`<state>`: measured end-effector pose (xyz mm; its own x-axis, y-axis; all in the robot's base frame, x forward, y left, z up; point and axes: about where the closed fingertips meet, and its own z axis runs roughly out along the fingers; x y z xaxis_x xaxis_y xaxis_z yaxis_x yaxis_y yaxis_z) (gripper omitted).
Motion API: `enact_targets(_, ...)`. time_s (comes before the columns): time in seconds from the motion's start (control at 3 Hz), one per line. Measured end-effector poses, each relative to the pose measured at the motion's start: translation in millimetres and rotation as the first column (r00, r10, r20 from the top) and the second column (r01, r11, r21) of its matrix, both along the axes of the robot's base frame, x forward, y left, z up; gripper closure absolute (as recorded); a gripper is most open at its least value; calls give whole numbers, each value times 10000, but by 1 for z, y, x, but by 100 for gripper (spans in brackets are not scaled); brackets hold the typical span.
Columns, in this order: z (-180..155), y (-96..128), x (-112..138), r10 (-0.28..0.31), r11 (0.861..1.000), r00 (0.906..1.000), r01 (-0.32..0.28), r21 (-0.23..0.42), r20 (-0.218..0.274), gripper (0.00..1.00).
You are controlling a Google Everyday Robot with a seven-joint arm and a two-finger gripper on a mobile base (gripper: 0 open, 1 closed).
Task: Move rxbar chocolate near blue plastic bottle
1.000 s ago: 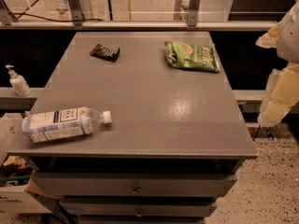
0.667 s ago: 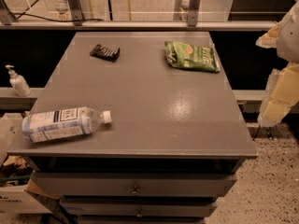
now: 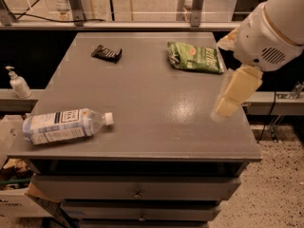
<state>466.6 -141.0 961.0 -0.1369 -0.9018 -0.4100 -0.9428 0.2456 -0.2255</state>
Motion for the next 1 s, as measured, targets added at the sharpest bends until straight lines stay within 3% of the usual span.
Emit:
enact_targets(0.67, -12, 110, 68, 461, 9810, 9986, -503, 1873, 264, 0)
enact_targets(1.0, -12, 110, 68, 465, 9793, 9984, -519, 1954, 323, 0)
